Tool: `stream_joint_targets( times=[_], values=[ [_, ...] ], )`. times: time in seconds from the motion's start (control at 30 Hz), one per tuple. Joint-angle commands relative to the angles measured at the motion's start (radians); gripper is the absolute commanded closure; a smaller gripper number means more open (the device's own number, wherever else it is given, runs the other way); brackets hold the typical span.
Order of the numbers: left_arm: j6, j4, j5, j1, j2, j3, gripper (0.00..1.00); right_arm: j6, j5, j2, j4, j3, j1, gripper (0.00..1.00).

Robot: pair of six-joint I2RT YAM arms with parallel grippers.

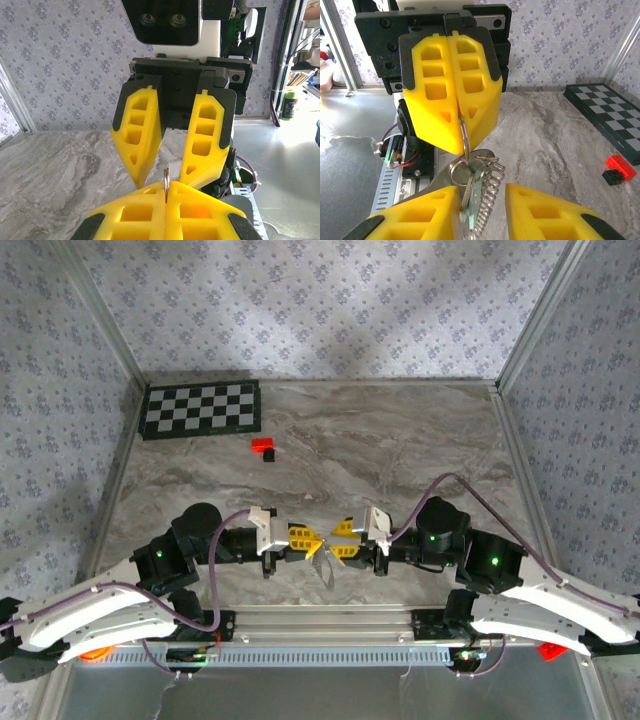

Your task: Put the keys on the keyring

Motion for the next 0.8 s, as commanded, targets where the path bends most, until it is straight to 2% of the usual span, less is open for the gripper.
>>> stream_joint_targets(
  times=[0.0, 0.2, 0.37, 0.57, 0.77],
  values=[
    [-0.015, 0.066, 0.031, -0.001, -0.018, 0.006, 1.00, 0.020, -0.012, -0.001, 0.036, -0.011, -0.006, 0.71],
    [-0.016, 0.071, 0.021, 0.000, -0.031, 0.003, 1.00, 0.041, -0.042, -0.011, 0.040, -0.027, -0.006, 0.61],
    [-0.016, 0.078, 0.015, -0.001, -0.036, 0.000, 1.00, 0.080, -0.059, -0.041, 0.103, -0.076, -0.006, 0.59],
    [-0.018, 0.078, 0.009, -0.001, -0.038, -0.001, 1.00, 0.113, -0.075, -0.047, 0.162, -0.115, -0.001, 0.60],
    [-0.017, 0.079, -0.004, -0.002, -0.040, -0.005, 1.00, 0.128, -0.088, -0.031, 0.221, -0.137, 0.001, 0.67]
  ],
)
